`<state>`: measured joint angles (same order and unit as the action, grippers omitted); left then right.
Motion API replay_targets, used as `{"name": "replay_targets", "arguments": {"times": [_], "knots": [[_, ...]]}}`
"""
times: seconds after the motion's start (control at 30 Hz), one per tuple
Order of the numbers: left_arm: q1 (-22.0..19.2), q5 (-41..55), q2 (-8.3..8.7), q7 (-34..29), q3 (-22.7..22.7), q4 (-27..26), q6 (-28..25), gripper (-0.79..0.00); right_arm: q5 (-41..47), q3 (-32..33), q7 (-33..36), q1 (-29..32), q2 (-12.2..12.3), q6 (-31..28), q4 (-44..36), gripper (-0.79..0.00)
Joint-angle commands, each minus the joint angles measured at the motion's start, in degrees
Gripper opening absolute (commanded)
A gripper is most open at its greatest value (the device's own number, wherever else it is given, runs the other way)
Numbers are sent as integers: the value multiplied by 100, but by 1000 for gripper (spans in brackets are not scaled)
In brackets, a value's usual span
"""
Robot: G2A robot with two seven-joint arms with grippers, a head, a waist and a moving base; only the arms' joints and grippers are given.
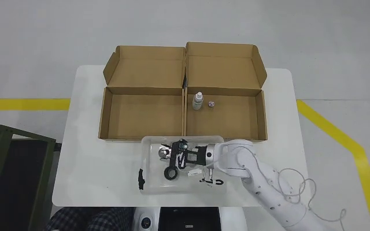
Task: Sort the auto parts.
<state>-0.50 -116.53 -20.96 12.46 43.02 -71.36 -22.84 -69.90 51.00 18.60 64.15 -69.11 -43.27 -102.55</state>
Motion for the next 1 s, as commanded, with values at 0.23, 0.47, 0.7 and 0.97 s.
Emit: {"name": "replay_targets", "arguments": {"times": [0.23,0.47,0.7,0.97], "knots": [[0,0,0,0,0,0,0,0,649,787,-479,343,153,-243,-370,-785],[0,0,0,0,0,0,0,0,1098,1172,-704,518,218,-276,-522,-785],[0,0,0,0,0,0,0,0,1531,1351,-818,596,252,-325,-461,-785],[0,0,0,0,0,0,0,0,2042,1471,-966,582,270,-415,-290,-785]]}}
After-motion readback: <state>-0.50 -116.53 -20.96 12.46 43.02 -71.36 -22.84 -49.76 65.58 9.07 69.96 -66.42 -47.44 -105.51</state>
